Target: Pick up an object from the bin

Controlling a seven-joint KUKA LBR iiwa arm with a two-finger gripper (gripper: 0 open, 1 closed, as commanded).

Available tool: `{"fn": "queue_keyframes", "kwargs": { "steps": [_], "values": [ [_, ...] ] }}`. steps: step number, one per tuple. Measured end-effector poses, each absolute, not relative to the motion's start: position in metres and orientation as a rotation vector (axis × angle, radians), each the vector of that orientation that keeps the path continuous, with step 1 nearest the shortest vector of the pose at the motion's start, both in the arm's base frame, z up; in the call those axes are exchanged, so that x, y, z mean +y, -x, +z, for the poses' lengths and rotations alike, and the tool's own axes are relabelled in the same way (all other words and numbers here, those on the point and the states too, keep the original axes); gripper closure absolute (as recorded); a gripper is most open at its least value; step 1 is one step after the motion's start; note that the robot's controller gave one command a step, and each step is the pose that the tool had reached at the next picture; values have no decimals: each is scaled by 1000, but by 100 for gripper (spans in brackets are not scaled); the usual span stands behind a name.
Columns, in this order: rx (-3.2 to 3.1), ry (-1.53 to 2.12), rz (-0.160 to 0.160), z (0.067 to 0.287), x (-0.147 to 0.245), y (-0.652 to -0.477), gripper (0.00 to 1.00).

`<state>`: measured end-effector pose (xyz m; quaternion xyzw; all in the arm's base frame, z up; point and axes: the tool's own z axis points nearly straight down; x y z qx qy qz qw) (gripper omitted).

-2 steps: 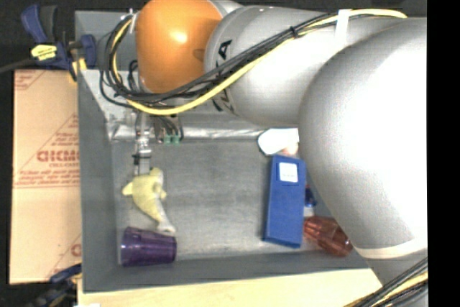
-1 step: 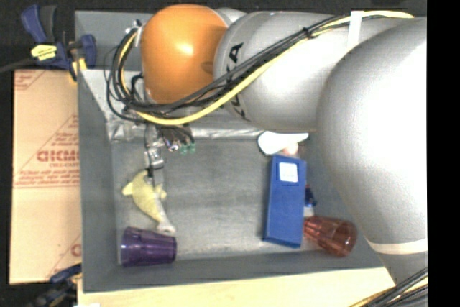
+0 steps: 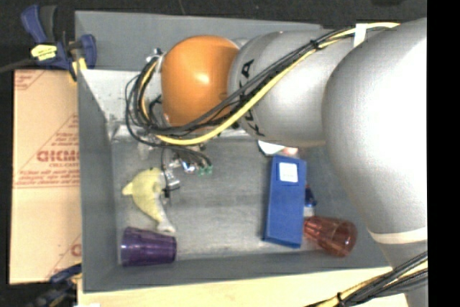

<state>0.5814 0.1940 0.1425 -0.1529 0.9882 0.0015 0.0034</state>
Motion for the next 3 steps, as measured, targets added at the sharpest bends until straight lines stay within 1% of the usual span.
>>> {"fn": "queue_keyframes", "kwargs": {
  "steps": [1, 2, 3],
  "values": [
    [3127, 201, 8, 129, 192, -553, 0],
    [3100, 455, 4, 109, 188, -557, 0],
    [3124, 143, 13, 80, 174, -553, 0]
  ]
}}
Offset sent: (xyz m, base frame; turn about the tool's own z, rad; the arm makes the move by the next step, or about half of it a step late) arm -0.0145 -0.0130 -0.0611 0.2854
